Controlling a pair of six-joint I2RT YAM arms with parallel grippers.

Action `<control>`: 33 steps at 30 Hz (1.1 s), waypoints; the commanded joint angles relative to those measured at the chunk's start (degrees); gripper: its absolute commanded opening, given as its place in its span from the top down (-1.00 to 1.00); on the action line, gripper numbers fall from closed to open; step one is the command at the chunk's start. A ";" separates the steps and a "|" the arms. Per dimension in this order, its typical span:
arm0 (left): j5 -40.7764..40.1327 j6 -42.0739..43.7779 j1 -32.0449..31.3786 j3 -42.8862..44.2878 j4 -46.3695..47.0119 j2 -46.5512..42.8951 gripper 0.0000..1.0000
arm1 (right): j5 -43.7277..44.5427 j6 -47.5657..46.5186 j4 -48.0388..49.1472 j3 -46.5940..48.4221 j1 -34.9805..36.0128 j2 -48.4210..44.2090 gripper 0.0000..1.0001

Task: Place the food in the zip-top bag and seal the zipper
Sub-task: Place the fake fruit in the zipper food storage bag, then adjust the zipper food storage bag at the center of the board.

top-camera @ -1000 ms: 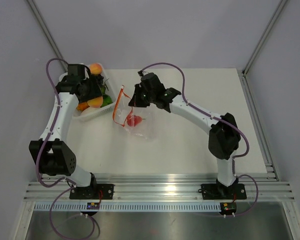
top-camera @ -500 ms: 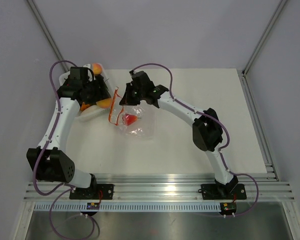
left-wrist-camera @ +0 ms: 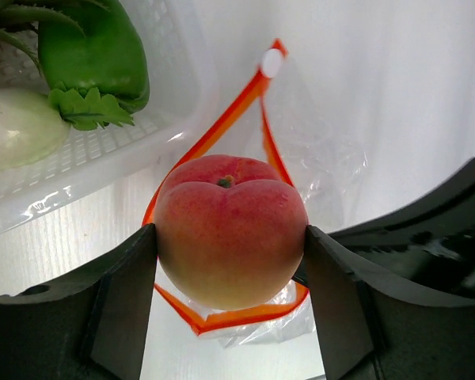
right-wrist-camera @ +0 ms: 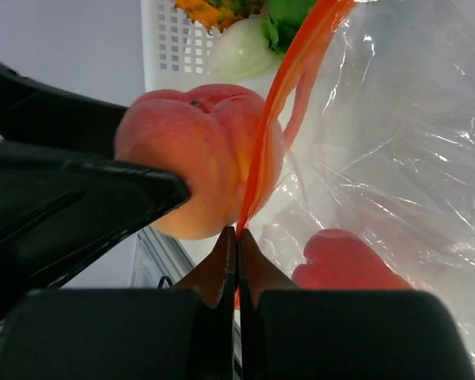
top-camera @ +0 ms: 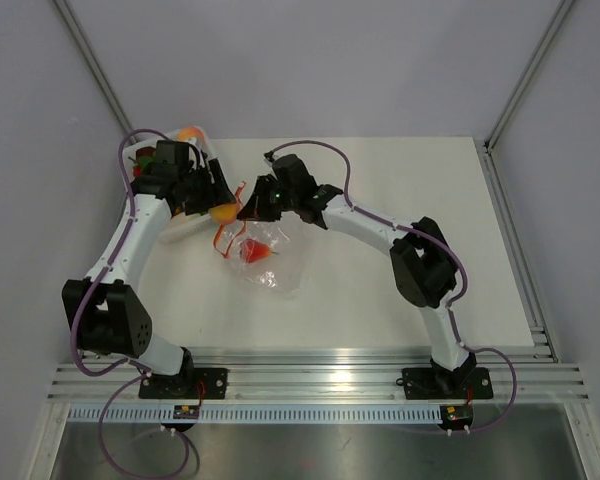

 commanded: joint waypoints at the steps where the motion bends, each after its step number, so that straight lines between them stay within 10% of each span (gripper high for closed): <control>1: 2.66 -0.61 -0.15 -1.06 3.14 -0.54 0.64 | -1.22 2.31 9.81 -0.68 0.27 -6.48 1.00; 14: 5.74 0.53 -0.15 -1.86 2.43 -1.43 0.61 | -2.71 6.62 20.11 -6.91 -0.79 -10.17 1.00; 17: 7.32 0.71 -0.15 -2.21 2.35 0.42 0.48 | -2.80 6.98 20.90 -7.53 -0.96 -10.79 1.00; 22: 9.87 1.15 -0.15 -2.12 1.82 0.51 -0.75 | -2.10 6.45 20.03 -8.15 -1.05 -11.49 1.00; 33: 9.09 4.14 0.02 2.36 -2.84 -3.79 -0.74 | -3.06 6.37 20.82 -9.47 -2.45 -11.32 1.00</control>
